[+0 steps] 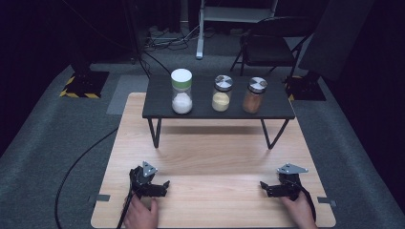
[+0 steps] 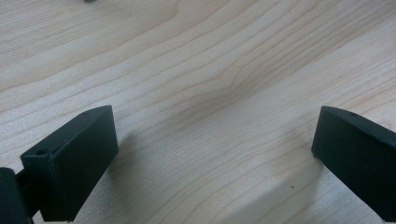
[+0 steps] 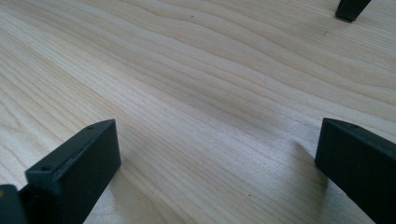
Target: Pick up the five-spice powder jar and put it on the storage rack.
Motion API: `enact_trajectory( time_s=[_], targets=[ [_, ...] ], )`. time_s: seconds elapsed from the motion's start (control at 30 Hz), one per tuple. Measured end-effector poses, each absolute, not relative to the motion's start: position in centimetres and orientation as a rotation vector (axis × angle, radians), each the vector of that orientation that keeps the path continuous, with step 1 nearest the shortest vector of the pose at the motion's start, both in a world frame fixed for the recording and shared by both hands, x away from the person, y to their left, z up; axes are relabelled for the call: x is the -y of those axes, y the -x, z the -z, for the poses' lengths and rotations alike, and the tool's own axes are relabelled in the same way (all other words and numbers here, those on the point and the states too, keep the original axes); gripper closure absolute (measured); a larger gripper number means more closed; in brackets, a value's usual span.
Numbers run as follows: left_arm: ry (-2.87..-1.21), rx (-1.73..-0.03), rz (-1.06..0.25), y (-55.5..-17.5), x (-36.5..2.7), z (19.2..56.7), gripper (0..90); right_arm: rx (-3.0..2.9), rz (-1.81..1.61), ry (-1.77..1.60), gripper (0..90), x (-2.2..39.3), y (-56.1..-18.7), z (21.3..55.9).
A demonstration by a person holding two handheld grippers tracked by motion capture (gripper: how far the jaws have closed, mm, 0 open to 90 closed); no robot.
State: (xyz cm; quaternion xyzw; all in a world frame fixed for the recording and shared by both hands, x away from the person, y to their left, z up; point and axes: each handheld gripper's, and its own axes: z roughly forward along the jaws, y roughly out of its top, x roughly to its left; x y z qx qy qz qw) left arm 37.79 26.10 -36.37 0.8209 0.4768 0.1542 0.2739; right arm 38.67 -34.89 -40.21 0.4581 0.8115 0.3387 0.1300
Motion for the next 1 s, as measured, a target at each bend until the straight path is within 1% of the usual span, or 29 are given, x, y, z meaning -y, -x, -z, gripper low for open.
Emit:
enact_trajectory(
  time_s=[0.33,1.0],
  targets=[
    [-2.208,-1.282,-0.415,-37.79,-26.11,36.37,0.3,-2.319,-0.966,-1.376,0.0,34.19,-38.08,40.14],
    [-2.208,-1.281,-0.416,-37.80,-26.12,36.39,0.3,-2.311,-0.961,-1.386,0.0,34.03,-38.10,40.13]
  ],
)
